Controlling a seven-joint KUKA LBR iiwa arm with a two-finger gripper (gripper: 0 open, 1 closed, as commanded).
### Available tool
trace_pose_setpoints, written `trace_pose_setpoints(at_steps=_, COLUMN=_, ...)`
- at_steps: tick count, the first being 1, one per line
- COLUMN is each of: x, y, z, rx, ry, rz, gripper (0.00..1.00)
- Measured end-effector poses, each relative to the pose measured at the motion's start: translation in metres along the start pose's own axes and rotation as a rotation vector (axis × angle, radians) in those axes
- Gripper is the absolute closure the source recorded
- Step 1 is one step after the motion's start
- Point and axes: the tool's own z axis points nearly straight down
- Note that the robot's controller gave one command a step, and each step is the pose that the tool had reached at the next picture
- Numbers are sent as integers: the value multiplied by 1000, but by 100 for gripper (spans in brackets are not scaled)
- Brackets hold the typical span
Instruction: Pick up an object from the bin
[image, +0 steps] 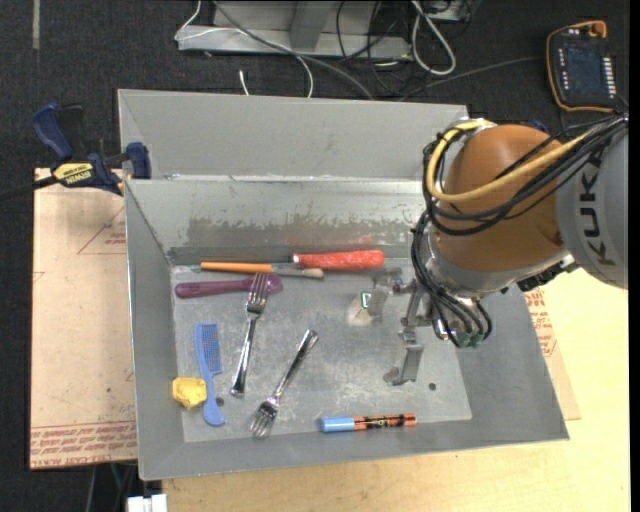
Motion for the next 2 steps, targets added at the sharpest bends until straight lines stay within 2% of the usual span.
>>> trace_pose_setpoints(at_steps=1, x=-1, y=0, z=-3, rx=0, ry=-7, rz=2, gripper=0)
trace_pose_setpoints(at_steps=2, x=6, y=54, z=99, rx=0, ry=-9, rz=-292, gripper=0)
